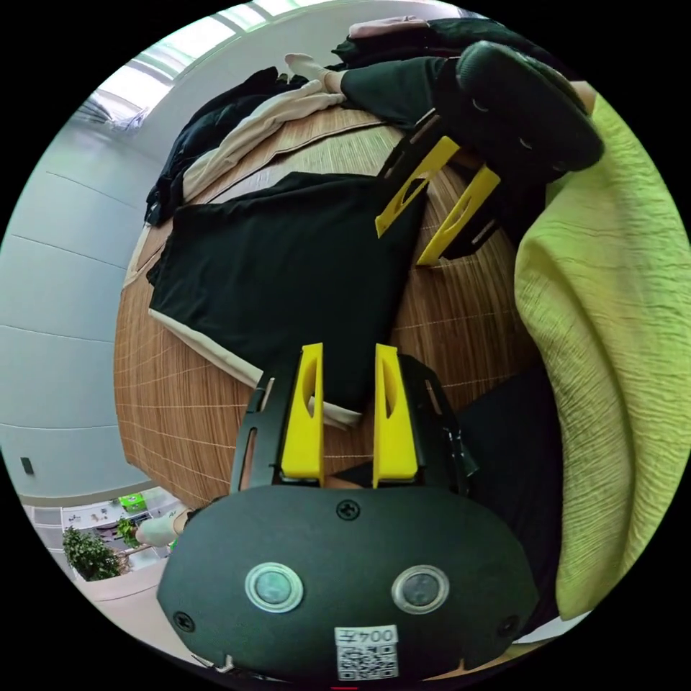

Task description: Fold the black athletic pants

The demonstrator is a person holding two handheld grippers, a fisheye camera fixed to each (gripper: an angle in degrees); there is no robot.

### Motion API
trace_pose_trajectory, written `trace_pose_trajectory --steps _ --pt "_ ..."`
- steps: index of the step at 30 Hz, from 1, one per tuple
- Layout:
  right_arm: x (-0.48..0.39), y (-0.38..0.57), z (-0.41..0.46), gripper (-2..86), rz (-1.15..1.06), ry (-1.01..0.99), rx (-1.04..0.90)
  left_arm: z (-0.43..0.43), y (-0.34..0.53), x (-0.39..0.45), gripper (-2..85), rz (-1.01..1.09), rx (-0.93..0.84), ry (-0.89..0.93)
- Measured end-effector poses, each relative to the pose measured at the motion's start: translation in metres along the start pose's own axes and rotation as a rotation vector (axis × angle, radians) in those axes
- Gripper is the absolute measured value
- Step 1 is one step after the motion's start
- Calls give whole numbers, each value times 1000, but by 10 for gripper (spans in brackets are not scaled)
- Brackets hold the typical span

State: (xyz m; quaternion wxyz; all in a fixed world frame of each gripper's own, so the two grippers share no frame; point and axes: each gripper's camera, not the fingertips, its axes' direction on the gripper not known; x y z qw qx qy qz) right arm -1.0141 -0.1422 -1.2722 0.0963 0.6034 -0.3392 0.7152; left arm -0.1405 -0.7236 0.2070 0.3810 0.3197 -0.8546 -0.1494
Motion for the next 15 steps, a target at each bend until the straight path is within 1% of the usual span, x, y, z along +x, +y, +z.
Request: trace_pose_trajectory --steps 3,5,9,12,15 --pt "-5 -2 11 66 47 30 -34 4 -6 24 114 63 -28 -39" --pt "-6 -2 12 43 78 2 -26 8 -9 38 118 96 -59 -70" --pt "0 5 1 32 165 -62 42 14 -17 54 123 96 -85 -116" --pt "7 13 -5 30 229 -157 80 18 -22 56 122 71 -90 -130" --pt "9 19 -10 30 270 -208 113 29 -27 59 115 71 -143 -159"
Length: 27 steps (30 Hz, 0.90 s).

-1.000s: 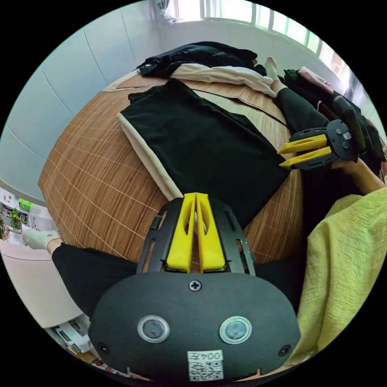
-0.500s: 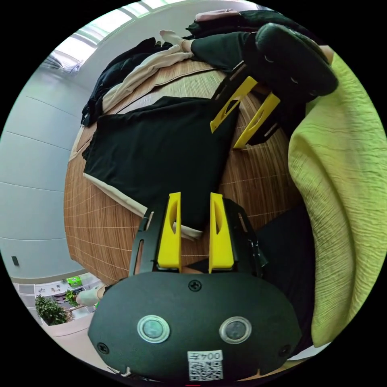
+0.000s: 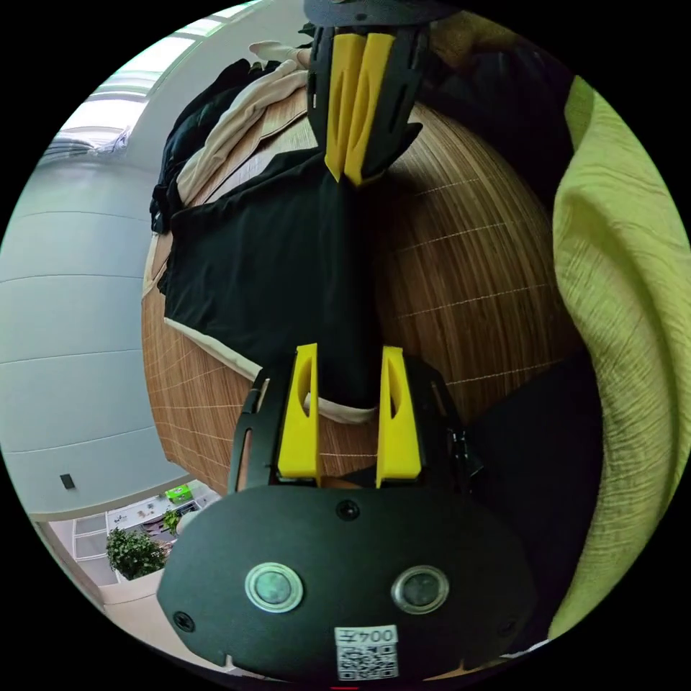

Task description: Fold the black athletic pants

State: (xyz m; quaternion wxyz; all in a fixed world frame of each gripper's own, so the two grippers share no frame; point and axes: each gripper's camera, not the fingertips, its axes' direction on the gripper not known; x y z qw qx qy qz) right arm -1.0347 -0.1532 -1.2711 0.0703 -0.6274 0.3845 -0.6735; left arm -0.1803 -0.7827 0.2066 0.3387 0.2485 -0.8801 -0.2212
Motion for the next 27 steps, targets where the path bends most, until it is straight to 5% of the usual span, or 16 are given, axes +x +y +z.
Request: trace_pose_trajectory --steps 9,13,20,27 --pt "-18 21 -12 54 78 -36 54 -6 2 -17 26 -148 36 -31" --pt "-59 33 -6 152 79 32 29 -9 2 -27 12 -194 43 -8" --pt "-144 12 16 162 -103 254 -2 -21 -4 -54 5 -285 72 37" --pt "-133 18 39 115 -51 503 -164 -26 -8 -67 6 -287 76 19"
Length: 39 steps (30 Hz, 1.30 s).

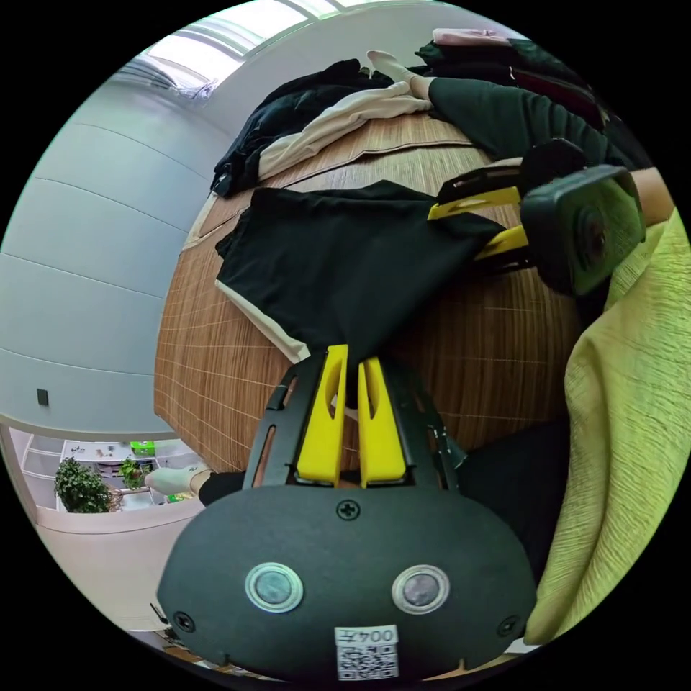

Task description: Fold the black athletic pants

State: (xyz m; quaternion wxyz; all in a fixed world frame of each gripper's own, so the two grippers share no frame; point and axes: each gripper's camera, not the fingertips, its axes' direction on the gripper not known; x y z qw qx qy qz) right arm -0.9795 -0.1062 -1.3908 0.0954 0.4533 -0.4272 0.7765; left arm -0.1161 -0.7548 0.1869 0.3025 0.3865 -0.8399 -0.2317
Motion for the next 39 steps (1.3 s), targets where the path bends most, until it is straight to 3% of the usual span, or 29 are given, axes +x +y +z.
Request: trace_pose_trajectory --steps 6,11,23,33,39 --pt "52 31 -24 22 123 -4 107 12 -9 15 8 103 -52 -69" --pt "92 63 -57 5 -27 -109 149 -7 -15 14 9 158 -31 -52" --pt "180 140 -169 3 -319 -444 124 -76 -19 20 16 327 -95 204" --pt "348 99 -184 5 -259 -486 70 -89 -96 -95 17 336 -123 175" --pt "466 47 -149 8 -235 -597 16 -57 -153 -174 17 353 -174 196"
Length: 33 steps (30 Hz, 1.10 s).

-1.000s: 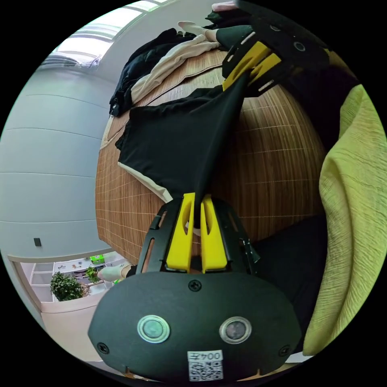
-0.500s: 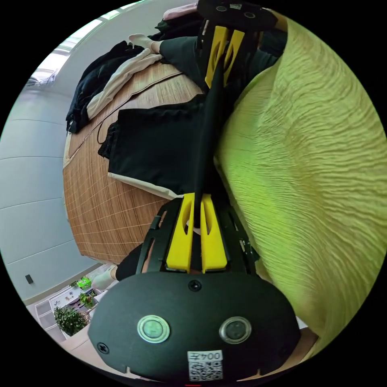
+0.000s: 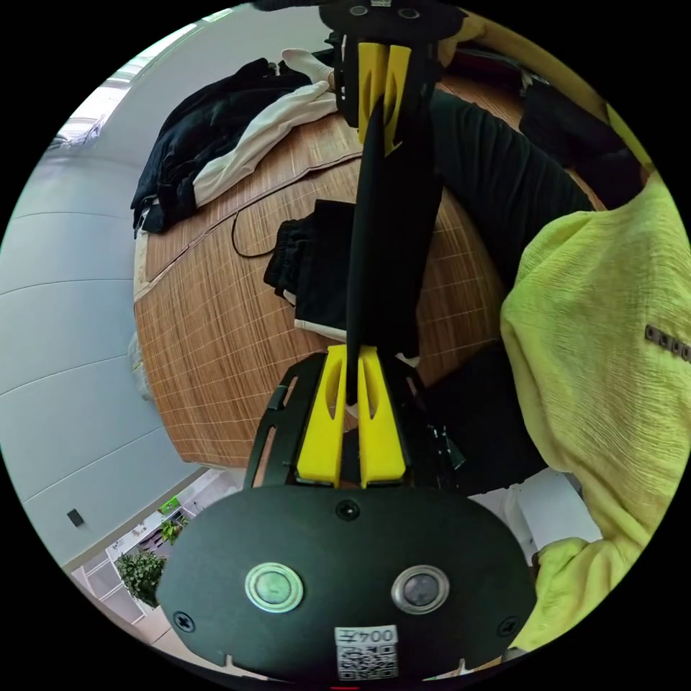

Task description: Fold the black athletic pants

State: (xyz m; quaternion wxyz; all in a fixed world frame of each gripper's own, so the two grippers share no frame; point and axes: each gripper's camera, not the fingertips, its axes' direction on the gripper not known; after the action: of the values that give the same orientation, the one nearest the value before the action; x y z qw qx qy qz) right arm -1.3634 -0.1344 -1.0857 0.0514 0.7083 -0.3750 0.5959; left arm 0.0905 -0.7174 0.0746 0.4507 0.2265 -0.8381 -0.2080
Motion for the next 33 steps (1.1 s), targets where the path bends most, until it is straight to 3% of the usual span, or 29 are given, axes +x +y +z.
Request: trace_pose_trajectory --steps 11,17,22,24,28,33 --pt "194 -61 51 14 105 -200 -76 107 -56 -130 23 -40 -107 45" --pt "242 -85 123 25 204 -277 -124 180 -67 -158 40 -109 -116 94" --pt "263 -75 155 52 373 -356 -53 187 -22 -178 80 -317 6 74" --pt "266 -58 153 66 460 -335 33 178 6 -182 81 -422 56 10" --pt "239 1 118 68 675 -91 283 156 75 -160 66 -567 193 -2" --pt "111 32 107 67 634 171 366 136 102 -34 32 -437 331 -89"
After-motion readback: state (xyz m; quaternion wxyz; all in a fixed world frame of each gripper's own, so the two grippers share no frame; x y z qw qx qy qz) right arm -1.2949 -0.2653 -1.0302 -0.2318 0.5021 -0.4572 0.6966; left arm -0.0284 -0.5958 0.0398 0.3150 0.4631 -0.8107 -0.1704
